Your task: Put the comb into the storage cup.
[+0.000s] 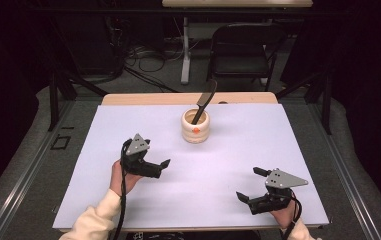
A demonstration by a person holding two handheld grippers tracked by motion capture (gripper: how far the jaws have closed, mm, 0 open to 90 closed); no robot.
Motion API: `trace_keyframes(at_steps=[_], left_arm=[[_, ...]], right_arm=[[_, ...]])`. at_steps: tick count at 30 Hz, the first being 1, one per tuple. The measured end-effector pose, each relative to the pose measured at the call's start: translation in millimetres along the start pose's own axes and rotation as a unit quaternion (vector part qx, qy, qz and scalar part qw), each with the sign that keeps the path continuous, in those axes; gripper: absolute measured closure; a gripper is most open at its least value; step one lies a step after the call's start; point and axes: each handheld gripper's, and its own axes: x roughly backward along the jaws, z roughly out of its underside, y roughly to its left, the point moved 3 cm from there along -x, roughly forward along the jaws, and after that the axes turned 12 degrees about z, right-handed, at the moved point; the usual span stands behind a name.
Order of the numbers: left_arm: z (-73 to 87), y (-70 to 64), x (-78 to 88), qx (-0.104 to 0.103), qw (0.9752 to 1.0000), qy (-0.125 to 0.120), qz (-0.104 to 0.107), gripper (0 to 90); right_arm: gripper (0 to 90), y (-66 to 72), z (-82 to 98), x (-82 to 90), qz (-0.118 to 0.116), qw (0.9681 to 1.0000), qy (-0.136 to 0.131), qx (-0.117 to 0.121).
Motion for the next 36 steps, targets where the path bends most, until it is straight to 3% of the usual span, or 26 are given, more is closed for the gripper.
trace_keyframes(at_steps=[36], left_arm=[[50.1,-20.7,43.9,0.015,0.9995,-0.002,-0.029,0.0]], right_arm=[[0.0,0.8,0.4,-0.7,-0.001,1.0000,0.003,-0.001]])
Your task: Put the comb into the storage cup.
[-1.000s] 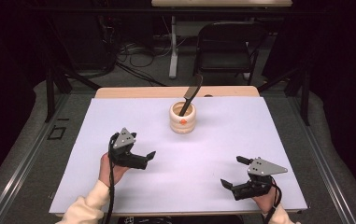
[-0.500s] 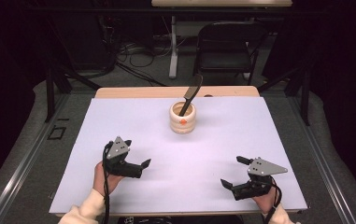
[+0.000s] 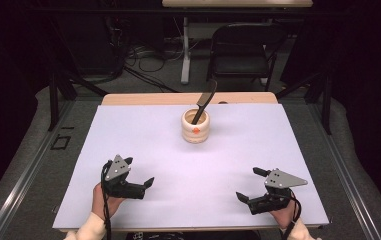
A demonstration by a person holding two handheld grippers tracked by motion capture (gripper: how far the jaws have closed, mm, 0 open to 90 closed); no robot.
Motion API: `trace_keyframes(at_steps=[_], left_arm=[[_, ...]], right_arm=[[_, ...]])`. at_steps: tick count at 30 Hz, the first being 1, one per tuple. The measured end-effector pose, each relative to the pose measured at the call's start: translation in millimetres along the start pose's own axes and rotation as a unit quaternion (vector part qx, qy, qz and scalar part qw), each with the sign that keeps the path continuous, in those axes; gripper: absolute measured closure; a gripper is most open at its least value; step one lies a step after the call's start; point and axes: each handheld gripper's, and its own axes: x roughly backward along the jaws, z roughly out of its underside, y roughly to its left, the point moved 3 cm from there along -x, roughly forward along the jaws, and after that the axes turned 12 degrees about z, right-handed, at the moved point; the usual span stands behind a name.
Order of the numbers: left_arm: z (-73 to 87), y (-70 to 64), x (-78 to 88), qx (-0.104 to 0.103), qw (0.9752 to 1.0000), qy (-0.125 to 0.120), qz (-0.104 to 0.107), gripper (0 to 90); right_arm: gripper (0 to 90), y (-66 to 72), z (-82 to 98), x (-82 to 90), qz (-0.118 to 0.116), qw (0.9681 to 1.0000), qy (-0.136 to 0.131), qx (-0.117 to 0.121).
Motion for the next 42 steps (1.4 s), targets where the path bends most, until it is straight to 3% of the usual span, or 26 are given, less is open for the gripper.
trace_keyframes(at_steps=[13,26,42], left_arm=[[13.1,-3.3,6.9,0.003,0.9999,0.010,-0.008,0.0],[24.3,-3.9,18.3,0.023,0.9995,0.006,-0.019,0.0],[28.1,-3.3,18.0,0.032,0.9993,0.012,-0.012,0.0]], right_arm=[[0.0,-0.1,-0.1,0.1,0.001,1.0000,0.000,-0.001],[0.0,-0.1,0.2,-0.1,0.001,1.0000,0.000,-0.001],[0.0,-1.4,0.7,-1.4,0.001,1.0000,0.001,0.000]])
